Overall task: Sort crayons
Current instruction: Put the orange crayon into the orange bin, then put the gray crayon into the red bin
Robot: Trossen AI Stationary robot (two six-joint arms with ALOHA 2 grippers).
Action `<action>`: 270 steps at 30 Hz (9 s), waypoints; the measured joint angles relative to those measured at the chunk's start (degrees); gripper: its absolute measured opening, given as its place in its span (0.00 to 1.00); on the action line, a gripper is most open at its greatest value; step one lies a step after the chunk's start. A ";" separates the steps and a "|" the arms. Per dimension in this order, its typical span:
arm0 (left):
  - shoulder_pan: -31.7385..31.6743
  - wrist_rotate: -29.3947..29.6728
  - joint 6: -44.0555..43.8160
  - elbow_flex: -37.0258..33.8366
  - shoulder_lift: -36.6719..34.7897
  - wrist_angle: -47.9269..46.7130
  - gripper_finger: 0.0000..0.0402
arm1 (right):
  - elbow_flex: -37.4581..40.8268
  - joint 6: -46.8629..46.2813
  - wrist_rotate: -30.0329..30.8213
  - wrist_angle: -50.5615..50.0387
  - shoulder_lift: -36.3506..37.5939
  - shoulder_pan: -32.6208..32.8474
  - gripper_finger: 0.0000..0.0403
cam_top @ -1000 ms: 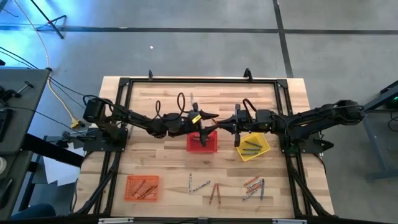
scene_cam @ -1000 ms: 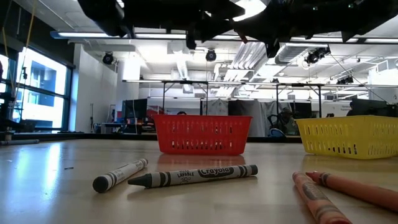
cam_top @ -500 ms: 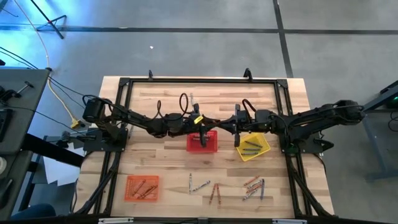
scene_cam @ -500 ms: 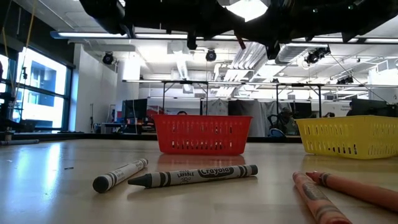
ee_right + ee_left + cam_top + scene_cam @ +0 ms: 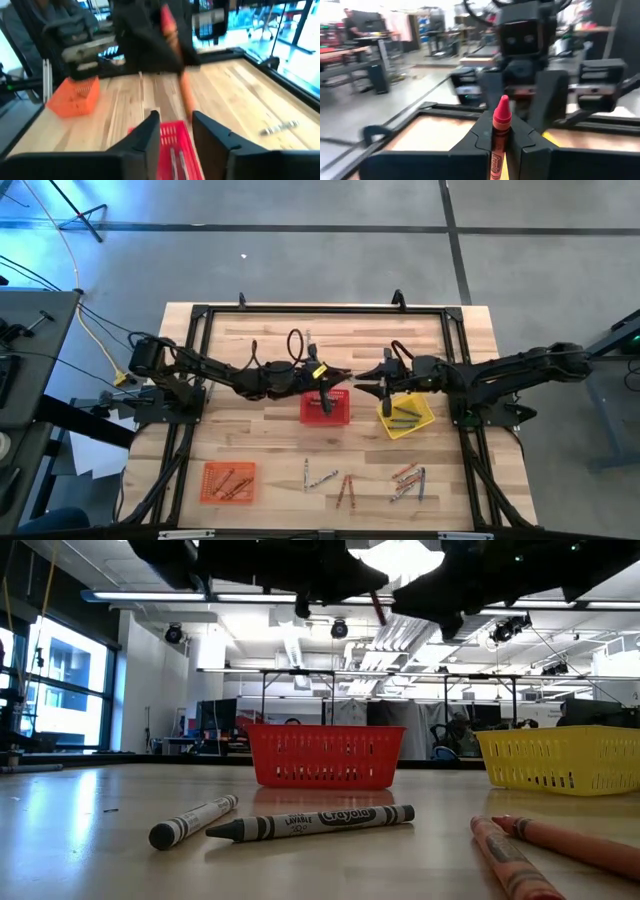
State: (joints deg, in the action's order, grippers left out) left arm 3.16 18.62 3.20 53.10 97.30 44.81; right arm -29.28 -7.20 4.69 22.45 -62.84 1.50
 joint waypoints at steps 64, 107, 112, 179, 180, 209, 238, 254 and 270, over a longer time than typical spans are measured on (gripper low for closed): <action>42.13 -24.58 -108.85 -0.01 -16.53 -91.21 0.20 | 0.07 -5.83 5.86 -14.94 6.11 0.00 0.35; 18.54 58.68 -35.95 0.04 -29.53 -75.40 0.21 | -50.88 -3.72 11.46 -32.45 -50.28 -16.29 0.35; 18.54 65.34 -33.84 0.04 -29.65 -76.26 0.21 | -53.29 -13.85 12.95 -29.85 -53.77 -17.57 0.35; 18.56 65.95 -19.69 0.00 -48.85 -91.93 0.21 | -89.24 -7.51 -7.09 -70.22 -74.17 -25.58 0.31; 18.56 64.79 -20.49 0.00 -49.07 -92.54 0.21 | -89.24 -4.94 -6.80 -71.99 -74.17 -25.58 0.31; 18.56 50.43 -36.63 -0.79 -49.68 -102.37 0.21 | -97.93 101.83 -5.19 -76.96 -74.12 -27.38 0.31; 18.56 50.96 -37.11 -0.79 -49.68 -102.41 0.21 | -97.50 128.78 -12.84 -69.78 -80.16 -30.67 0.23; 18.56 51.07 -38.14 -0.79 -49.68 -102.37 0.21 | -97.49 124.11 -19.30 -71.18 -80.16 -30.77 0.22; 18.56 51.07 -38.12 -0.79 -49.68 -102.37 0.21 | -97.48 120.46 -21.61 -70.32 -80.16 -32.58 0.22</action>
State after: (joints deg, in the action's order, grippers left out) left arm 21.71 69.69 -34.92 52.31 47.62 -57.56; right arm -126.76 113.25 -16.93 -47.88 -143.00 -31.08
